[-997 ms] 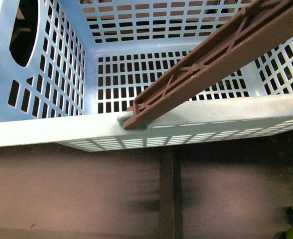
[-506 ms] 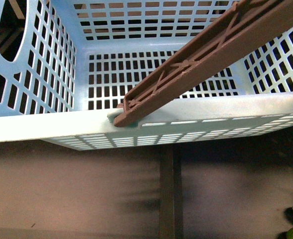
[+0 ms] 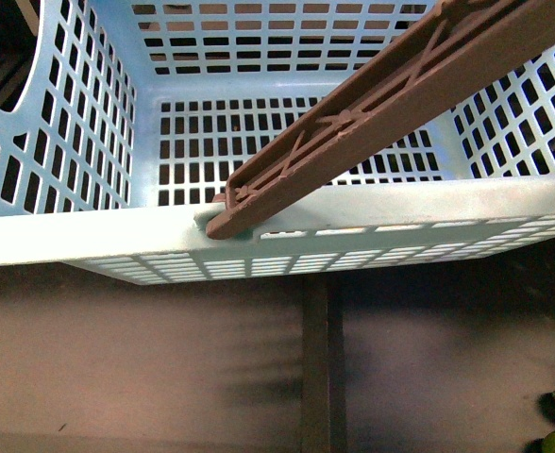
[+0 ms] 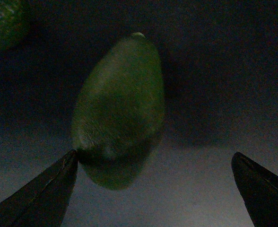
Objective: Pick mango and avocado into basket
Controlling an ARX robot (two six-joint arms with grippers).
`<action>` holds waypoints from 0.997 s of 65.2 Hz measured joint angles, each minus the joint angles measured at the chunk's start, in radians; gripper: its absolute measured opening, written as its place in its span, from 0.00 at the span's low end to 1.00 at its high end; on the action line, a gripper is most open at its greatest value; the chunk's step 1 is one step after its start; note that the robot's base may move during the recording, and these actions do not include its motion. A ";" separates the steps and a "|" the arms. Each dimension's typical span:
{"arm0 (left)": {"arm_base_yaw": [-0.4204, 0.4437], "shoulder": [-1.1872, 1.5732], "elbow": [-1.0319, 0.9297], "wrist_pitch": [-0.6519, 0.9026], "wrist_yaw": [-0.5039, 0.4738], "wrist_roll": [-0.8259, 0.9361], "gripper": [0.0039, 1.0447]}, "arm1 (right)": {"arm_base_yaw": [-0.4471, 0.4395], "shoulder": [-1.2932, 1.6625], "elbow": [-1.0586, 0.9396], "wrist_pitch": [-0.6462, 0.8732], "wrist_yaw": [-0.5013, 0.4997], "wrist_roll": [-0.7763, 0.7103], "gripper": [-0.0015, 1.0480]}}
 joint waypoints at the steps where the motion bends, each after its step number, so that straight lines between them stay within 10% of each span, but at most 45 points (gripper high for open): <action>1: 0.000 0.000 0.000 0.000 0.000 0.000 0.13 | 0.002 0.003 0.004 -0.002 0.000 0.000 0.92; 65: 0.000 0.000 0.000 0.000 0.000 0.000 0.13 | 0.028 0.127 0.171 -0.013 0.045 0.096 0.90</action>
